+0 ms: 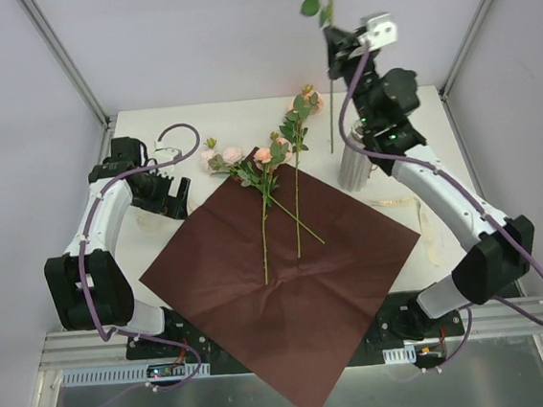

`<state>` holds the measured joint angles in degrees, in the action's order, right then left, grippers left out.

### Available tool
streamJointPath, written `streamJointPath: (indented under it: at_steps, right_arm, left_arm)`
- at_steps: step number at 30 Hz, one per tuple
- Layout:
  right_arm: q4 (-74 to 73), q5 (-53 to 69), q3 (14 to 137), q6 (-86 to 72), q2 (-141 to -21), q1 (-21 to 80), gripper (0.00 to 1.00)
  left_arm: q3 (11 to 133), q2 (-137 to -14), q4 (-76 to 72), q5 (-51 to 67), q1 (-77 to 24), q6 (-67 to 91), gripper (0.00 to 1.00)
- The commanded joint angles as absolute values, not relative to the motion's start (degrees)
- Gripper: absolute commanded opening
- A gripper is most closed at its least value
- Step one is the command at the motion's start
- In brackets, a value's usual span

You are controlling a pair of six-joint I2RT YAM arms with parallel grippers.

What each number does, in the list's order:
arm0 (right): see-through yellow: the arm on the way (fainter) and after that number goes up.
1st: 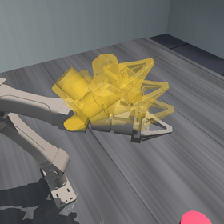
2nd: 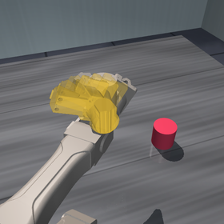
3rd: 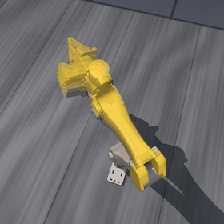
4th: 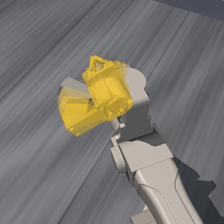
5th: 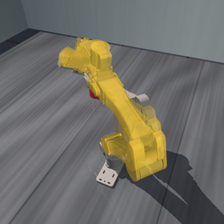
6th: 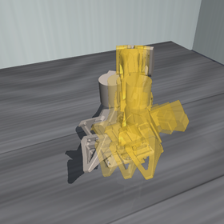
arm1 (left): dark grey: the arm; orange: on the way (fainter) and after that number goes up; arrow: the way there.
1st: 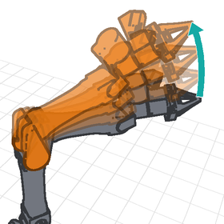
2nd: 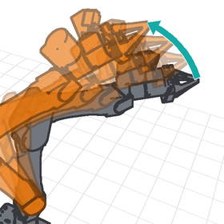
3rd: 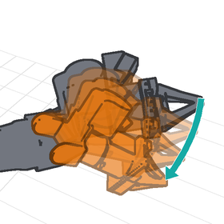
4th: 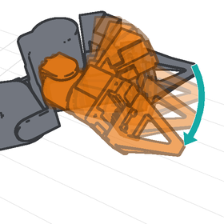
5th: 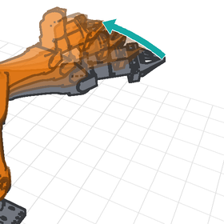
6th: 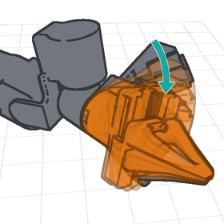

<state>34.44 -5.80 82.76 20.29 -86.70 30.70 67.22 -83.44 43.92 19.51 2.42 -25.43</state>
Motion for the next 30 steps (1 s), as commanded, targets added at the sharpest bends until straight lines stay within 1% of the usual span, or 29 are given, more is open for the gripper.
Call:
streamJointPath:
  at_steps: [1, 8, 17, 24, 30]
  right_arm:
    - [44.12, -8.96, 86.39, 24.0, -79.64, 25.14, 0.01]
    - [44.65, -10.28, 85.88, 19.96, -76.2, 18.12, 0.01]
    - [45.0, -9.76, 81.92, 16.53, -74.62, 15.03, 0.01]
    - [45.96, -9.67, 75.51, 14.06, -73.66, 14.85, 0.01]
    - [44.74, -11.16, 66.72, 13.36, -71.37, 15.12, 0.01]
  left_arm:
    - [69.7, -82.53, 44.56, 21.88, 2.9, -24.34, 0.99]
    - [69.34, -82.53, 45.26, 22.59, 2.9, -25.22, 0.99]
    - [69.26, -82.62, 45.88, 22.76, 2.99, -25.49, 0.99]
    - [68.91, -82.44, 45.97, 22.76, 2.9, -25.4, 0.99]
    - [69.08, -82.09, 46.05, 22.85, 2.9, -24.96, 0.99]
